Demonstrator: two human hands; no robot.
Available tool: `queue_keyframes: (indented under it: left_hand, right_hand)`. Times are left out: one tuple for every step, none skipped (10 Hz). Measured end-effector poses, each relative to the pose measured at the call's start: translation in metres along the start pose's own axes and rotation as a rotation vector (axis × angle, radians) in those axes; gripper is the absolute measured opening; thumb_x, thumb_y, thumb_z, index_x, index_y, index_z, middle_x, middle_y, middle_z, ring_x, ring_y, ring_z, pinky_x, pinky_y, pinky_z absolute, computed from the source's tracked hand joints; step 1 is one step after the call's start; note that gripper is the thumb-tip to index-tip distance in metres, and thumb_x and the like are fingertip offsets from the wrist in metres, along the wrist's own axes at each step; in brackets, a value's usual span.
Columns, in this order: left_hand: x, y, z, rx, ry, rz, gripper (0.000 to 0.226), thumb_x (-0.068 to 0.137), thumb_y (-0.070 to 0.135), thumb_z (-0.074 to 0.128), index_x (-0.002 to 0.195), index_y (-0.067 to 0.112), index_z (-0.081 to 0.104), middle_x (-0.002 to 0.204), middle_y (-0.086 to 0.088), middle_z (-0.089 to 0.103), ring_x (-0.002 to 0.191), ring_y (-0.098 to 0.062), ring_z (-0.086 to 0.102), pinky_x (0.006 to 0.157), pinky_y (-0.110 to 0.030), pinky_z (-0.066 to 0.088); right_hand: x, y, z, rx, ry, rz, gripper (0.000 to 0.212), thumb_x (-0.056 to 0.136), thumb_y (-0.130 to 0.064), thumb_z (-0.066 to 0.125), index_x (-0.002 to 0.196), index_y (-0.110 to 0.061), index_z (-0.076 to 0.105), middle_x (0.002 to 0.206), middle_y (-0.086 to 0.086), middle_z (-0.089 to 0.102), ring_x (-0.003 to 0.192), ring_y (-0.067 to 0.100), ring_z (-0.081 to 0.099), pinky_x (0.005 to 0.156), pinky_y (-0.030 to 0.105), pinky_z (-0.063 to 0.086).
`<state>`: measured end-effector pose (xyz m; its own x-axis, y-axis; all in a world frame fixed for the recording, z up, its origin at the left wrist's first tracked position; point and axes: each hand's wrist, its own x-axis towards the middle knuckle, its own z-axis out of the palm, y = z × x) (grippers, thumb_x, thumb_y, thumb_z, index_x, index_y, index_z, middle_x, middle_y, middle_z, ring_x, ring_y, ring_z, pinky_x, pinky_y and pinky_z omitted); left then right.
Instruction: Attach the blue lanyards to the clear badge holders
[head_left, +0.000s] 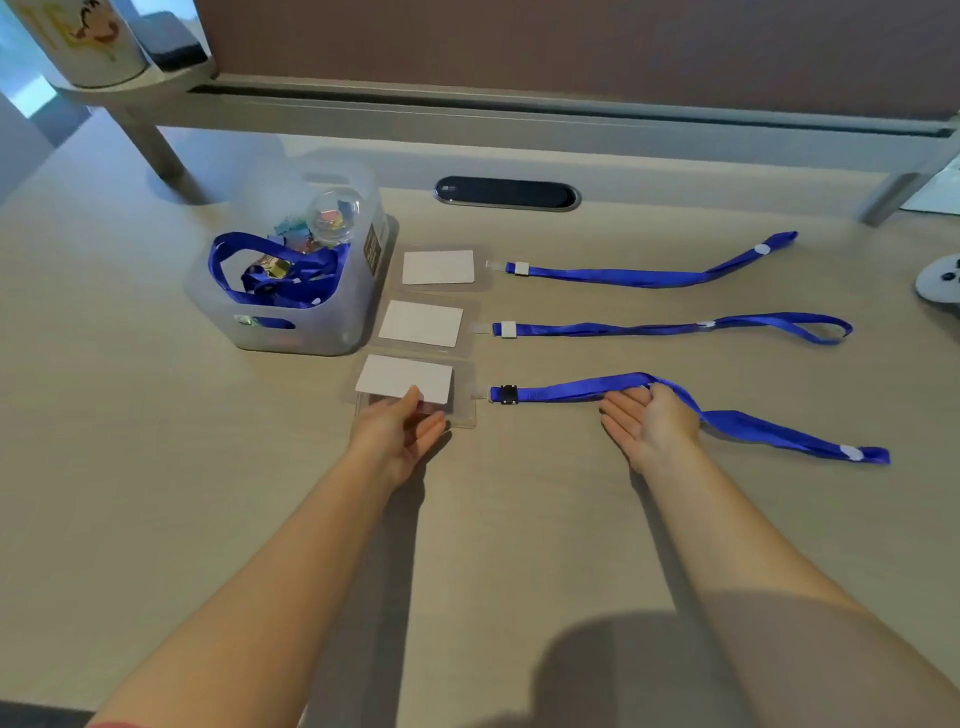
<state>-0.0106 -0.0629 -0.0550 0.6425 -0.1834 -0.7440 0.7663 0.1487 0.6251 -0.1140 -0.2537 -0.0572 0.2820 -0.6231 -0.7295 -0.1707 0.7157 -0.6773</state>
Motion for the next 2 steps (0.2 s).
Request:
queue_keyframes:
  left_hand:
    - [0.0028, 0.0007, 0.0005, 0.028, -0.015, -0.013, 0.022, 0.092, 0.018, 0.048, 0.074, 0.006, 0.050, 0.076, -0.009, 0.052, 0.069, -0.018, 0.055, 0.087, -0.036, 0.047]
    - [-0.0024, 0.0050, -0.0014, 0.177, -0.007, -0.062, 0.024, 0.092, 0.023, 0.049, 0.078, 0.003, 0.049, 0.075, -0.011, 0.050, 0.068, -0.020, 0.052, 0.084, -0.035, 0.046]
  right_hand:
    - [0.0032, -0.0009, 0.0021, -0.111, 0.017, 0.002, 0.039, 0.093, -0.012, 0.036, 0.125, 0.006, 0.049, 0.126, 0.021, 0.059, 0.103, 0.027, 0.061, 0.081, 0.032, 0.049]
    - [0.0003, 0.0028, 0.0029, -0.229, 0.035, -0.024, 0.033, 0.091, -0.009, 0.042, 0.119, 0.005, 0.054, 0.112, 0.018, 0.064, 0.097, 0.027, 0.062, 0.080, 0.033, 0.051]
